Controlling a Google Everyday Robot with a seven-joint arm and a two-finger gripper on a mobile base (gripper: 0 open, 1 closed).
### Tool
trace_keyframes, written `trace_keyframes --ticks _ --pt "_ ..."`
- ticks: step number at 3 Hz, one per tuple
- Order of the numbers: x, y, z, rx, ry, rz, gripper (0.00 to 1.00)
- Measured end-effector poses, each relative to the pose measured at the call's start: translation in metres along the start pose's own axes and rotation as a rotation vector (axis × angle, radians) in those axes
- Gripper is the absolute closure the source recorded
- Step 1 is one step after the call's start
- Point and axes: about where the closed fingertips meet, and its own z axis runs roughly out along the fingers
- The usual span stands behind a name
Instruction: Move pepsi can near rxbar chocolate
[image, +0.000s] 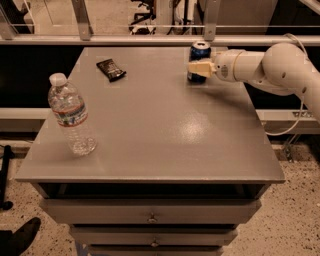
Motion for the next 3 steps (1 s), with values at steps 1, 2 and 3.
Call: trace_keyframes --ticks 1,2,3 --pt "-0.015 0.008 0.014 -0.022 -0.045 0.011 0.70" --pt "-0.039 0.019 0.027 -0.048 -0.081 -0.008 0.93" --pt "-0.040 0.020 0.028 -0.051 -0.083 -0.009 1.00"
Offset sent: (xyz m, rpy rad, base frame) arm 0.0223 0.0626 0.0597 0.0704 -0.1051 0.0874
